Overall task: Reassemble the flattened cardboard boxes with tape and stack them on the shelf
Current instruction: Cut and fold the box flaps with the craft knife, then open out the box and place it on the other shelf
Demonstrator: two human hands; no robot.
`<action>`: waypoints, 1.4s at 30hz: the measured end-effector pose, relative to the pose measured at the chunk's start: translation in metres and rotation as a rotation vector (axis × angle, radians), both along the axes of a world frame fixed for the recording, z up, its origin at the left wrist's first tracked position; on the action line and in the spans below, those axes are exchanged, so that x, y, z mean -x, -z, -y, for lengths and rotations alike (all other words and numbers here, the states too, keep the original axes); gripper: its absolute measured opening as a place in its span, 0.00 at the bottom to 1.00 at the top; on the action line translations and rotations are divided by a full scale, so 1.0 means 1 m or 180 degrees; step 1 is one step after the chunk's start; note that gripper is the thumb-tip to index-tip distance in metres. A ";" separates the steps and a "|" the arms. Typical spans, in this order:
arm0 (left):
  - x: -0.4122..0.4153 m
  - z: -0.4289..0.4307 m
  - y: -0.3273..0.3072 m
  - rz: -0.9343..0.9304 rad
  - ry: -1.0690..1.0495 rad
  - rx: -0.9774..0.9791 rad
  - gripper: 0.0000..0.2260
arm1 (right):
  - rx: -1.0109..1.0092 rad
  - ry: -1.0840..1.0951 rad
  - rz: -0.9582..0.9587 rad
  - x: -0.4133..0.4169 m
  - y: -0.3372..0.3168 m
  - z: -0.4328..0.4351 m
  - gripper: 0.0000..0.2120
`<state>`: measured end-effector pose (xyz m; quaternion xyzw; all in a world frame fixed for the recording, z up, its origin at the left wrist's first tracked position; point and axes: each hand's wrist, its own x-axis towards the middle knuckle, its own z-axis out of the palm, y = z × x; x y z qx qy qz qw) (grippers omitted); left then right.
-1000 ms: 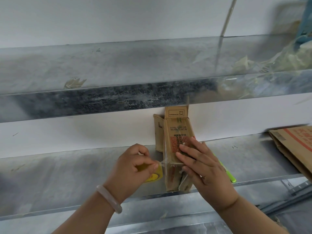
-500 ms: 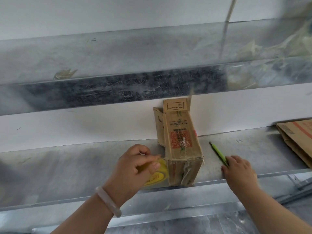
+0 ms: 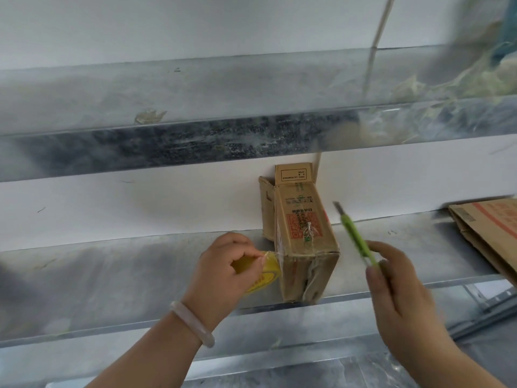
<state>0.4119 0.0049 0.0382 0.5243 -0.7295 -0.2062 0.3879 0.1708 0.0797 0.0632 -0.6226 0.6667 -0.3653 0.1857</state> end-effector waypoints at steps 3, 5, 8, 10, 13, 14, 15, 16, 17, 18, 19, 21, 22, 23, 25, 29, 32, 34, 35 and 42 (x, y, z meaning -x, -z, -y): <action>0.001 -0.002 -0.002 -0.0087 -0.0098 -0.0054 0.06 | -0.0637 -0.1138 -0.0919 -0.026 -0.017 -0.016 0.29; 0.001 -0.004 -0.003 -0.0076 -0.0155 -0.0092 0.06 | -0.0831 -0.1282 -0.1416 -0.040 -0.014 -0.016 0.34; 0.002 -0.006 -0.005 -0.0076 -0.0230 -0.0063 0.03 | -0.0950 -0.1250 -0.1623 -0.056 -0.011 -0.013 0.32; 0.002 -0.007 -0.007 -0.0055 -0.0262 -0.0032 0.02 | -0.1000 -0.1214 -0.1659 -0.062 -0.010 -0.011 0.34; 0.004 -0.009 -0.008 0.0001 -0.0285 -0.0031 0.01 | -0.1184 -0.1200 -0.1725 -0.068 -0.009 -0.011 0.40; 0.005 -0.009 -0.008 0.0013 -0.0300 -0.0030 0.01 | -0.1218 -0.1220 -0.1750 -0.068 -0.007 -0.011 0.41; 0.005 -0.009 -0.008 0.0024 -0.0316 -0.0021 0.01 | -0.1256 -0.1255 -0.1764 -0.069 -0.005 -0.012 0.42; 0.005 -0.009 -0.008 0.0036 -0.0323 -0.0014 0.01 | -0.1281 -0.1290 -0.1774 -0.069 -0.004 -0.012 0.42; 0.005 -0.010 -0.008 0.0053 -0.0319 0.0001 0.02 | -0.1302 -0.1293 -0.1777 -0.068 -0.003 -0.011 0.42; 0.006 -0.010 -0.008 0.0072 -0.0306 0.0025 0.02 | -0.1299 -0.1244 -0.1772 -0.067 -0.003 -0.010 0.42; 0.007 -0.011 -0.008 0.0074 -0.0297 0.0055 0.02 | -0.1276 -0.1156 -0.1756 -0.065 -0.001 -0.008 0.42; 0.007 -0.012 -0.010 0.0001 -0.0314 0.0149 0.02 | -0.1238 -0.0985 -0.1690 -0.063 0.000 -0.006 0.40; 0.006 -0.010 -0.011 -0.0030 -0.0330 0.0202 0.02 | -0.1204 -0.0984 -0.1687 -0.062 0.001 -0.007 0.38; 0.003 -0.007 -0.012 -0.0027 -0.0338 0.0246 0.03 | -0.1134 -0.1027 -0.1693 -0.061 0.004 -0.008 0.38; -0.006 0.001 -0.010 0.0103 -0.0303 0.0305 0.03 | -0.0888 -0.1025 -0.1494 -0.059 0.009 -0.013 0.37; -0.022 0.009 0.014 0.0439 -0.0217 0.0321 0.04 | -0.0220 -0.0956 -0.1389 -0.042 0.022 -0.023 0.31; -0.031 0.012 0.036 0.0725 -0.0276 0.0415 0.04 | 0.0214 -0.0553 -0.0905 -0.024 0.032 -0.051 0.22; -0.033 0.016 0.049 0.0954 -0.0353 0.0583 0.03 | 0.0562 0.0020 -0.0397 -0.007 0.041 -0.059 0.17; -0.034 0.019 0.056 0.1061 -0.0427 0.0671 0.03 | 0.0721 0.0306 -0.0245 0.003 0.047 -0.055 0.16; -0.024 0.031 0.119 0.1440 -0.0299 0.0783 0.11 | -0.0860 0.0631 -0.0858 0.060 0.103 0.041 0.18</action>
